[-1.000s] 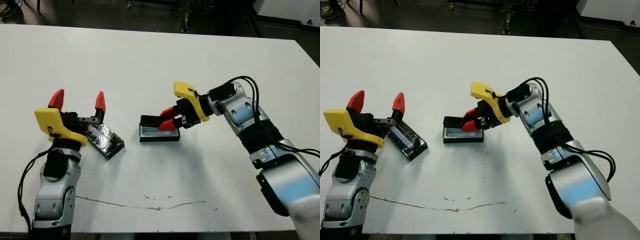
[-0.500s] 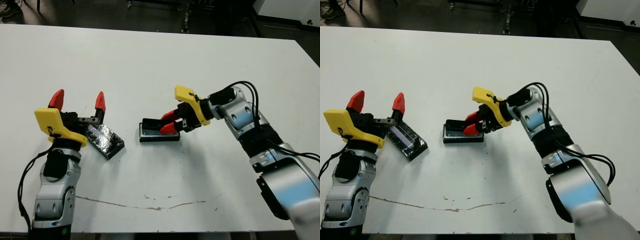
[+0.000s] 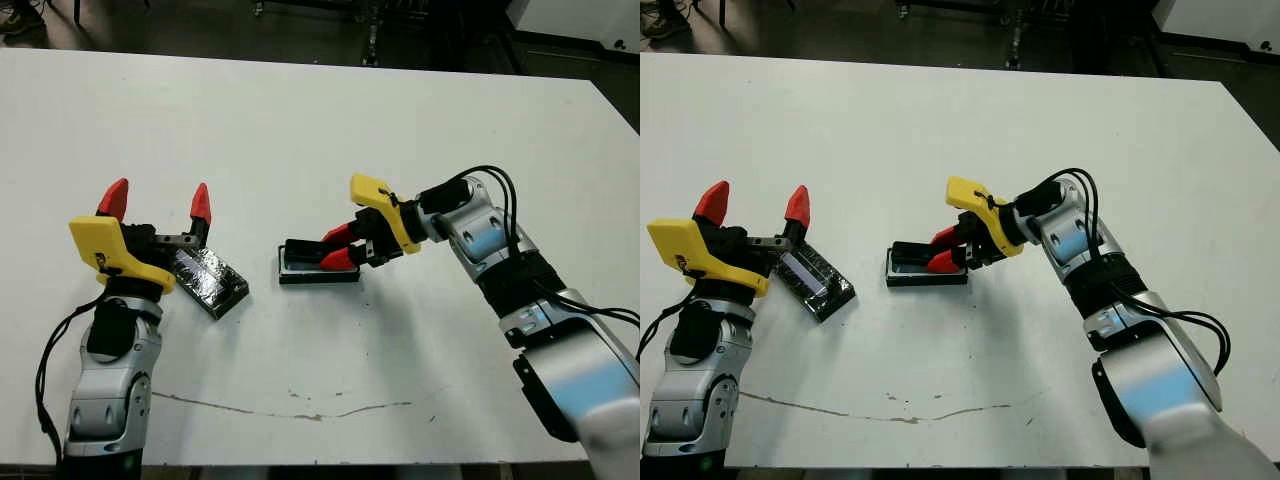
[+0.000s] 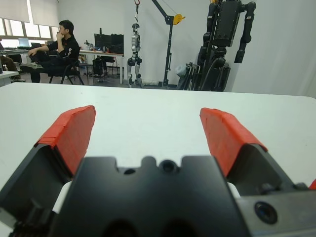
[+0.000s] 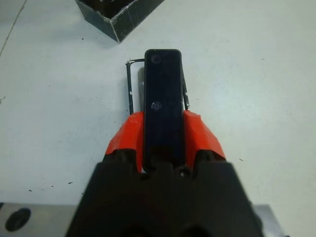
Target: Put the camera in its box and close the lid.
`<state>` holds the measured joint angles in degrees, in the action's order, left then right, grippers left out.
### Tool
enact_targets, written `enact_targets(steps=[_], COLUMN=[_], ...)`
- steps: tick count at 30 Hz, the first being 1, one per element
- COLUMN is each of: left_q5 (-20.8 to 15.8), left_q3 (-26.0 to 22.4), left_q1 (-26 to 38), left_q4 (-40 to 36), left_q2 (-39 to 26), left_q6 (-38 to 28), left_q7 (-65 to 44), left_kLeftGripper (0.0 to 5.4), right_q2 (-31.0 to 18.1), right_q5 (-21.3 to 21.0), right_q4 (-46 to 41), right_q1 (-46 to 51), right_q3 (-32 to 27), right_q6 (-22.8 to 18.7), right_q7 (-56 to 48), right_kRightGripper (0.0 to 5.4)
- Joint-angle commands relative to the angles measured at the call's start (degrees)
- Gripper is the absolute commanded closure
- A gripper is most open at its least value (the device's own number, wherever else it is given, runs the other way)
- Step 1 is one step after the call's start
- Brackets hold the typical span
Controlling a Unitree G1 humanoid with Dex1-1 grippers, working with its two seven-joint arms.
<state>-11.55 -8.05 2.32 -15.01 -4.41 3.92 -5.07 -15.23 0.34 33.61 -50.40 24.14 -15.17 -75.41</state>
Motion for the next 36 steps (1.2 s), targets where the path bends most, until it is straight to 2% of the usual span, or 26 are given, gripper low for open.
enact_targets(steps=[1, 7, 12, 21, 26, 30, 34, 36], left_q5=[0.07, 0.18, 0.17, 0.42, 0.68, 0.52, 0.72, 0.51], left_q3=[-0.21, -0.13, -0.07, -0.04, 0.03, 0.02, 0.09, 0.07], left_q1=[-0.67, -0.61, -0.77, -0.99, -1.01, -1.0, -1.01, -1.01], left_q4=[0.06, 0.37, -0.02, 0.15, 0.24, 0.35, 0.15, 0.06], left_q2=[-0.28, -0.29, -0.2, -0.25, -0.13, 0.0, 0.0, 0.06], left_q6=[0.59, 0.11, 0.71, 0.22, 0.05, -0.11, 0.2, 0.34], left_q7=[0.11, 0.0, 0.16, 0.16, 0.27, 0.13, 0.36, 0.32], left_kLeftGripper=[0.0, 0.0, 0.0, 0.0, 0.0, 0.0, 0.0, 0.0], right_q2=[-1.04, -1.63, -1.67, -1.95, -2.27, -2.06, -1.93, -1.92], right_q5=[-1.26, -2.33, -2.69, -3.12, -3.77, -3.89, -4.09, -4.82], right_q4=[-0.26, -0.82, -1.12, -0.35, -0.67, -0.25, 0.23, 0.26], right_q1=[0.66, 0.98, 0.86, 0.58, 0.45, 0.38, 0.1, -0.37], right_q3=[0.58, 0.44, 0.73, 0.67, 1.09, 1.56, 2.21, 2.95], right_q6=[0.87, 1.43, 0.37, 1.8, 0.64, 0.95, 3.0, 2.22], right_q7=[-0.06, 0.82, 0.34, -0.68, -0.66, -1.47, -2.46, -2.71], right_kRightGripper=[3.74, 3.74, 3.74, 3.74, 3.74, 3.74, 3.74, 3.74])
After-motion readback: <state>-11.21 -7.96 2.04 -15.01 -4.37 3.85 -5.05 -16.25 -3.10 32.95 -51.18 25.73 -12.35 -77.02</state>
